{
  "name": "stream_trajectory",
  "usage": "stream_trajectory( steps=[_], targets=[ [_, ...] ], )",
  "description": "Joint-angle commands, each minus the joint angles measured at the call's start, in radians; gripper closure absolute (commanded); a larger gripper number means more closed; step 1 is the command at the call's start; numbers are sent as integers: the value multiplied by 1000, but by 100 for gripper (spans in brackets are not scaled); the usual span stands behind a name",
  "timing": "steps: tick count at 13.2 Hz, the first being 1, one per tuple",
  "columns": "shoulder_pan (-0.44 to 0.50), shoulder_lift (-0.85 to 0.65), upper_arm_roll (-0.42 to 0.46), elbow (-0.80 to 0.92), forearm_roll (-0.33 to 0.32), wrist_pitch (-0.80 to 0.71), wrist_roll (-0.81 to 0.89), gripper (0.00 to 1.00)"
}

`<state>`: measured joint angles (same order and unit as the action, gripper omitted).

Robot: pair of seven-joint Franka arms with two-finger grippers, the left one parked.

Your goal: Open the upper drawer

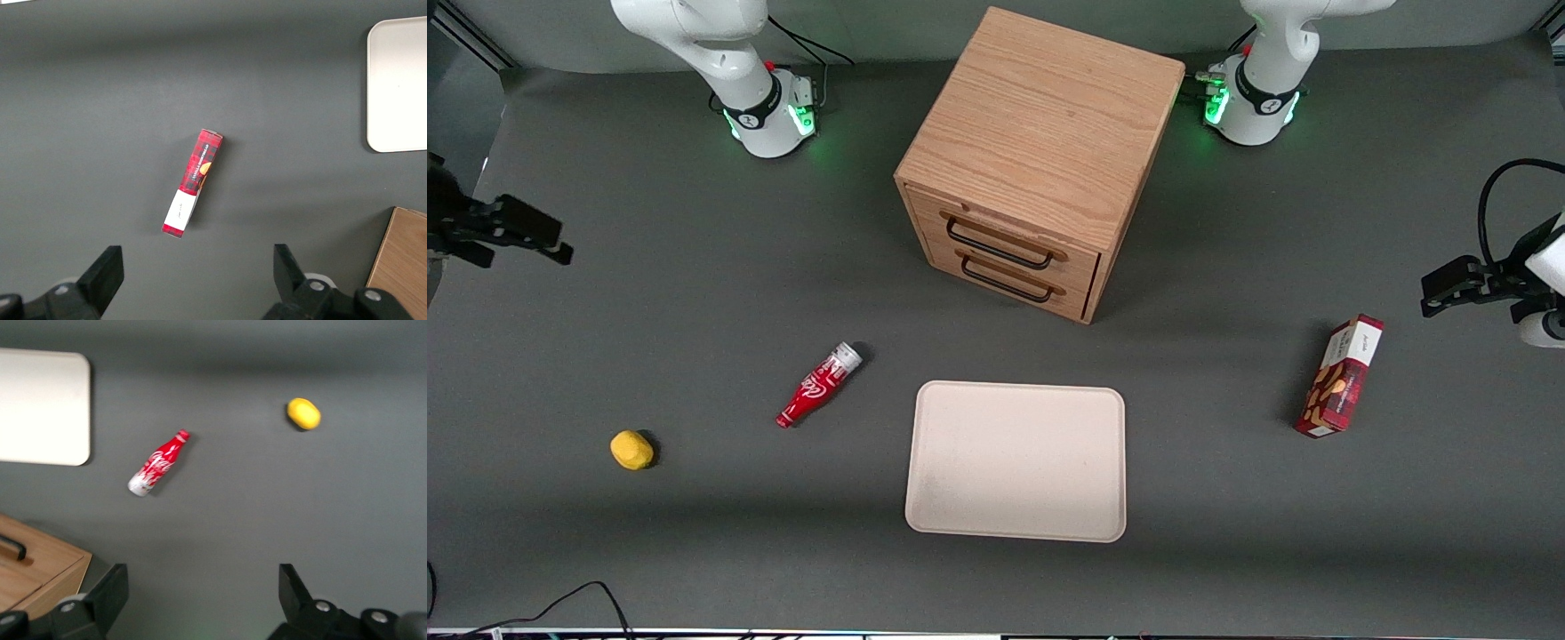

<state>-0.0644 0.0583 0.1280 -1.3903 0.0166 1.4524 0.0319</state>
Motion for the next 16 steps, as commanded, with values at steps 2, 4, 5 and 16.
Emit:
stream_trajectory(
  steps=[2, 4, 5, 16],
  targets=[
    [12, 5, 157, 13, -36, -23, 14, 0],
    [12, 21, 252, 8, -26, -23, 25, 0],
    [17, 44, 292, 10, -23, -9, 26, 0],
    [123, 365, 555, -10, -38, 262, 8, 0]
  ],
)
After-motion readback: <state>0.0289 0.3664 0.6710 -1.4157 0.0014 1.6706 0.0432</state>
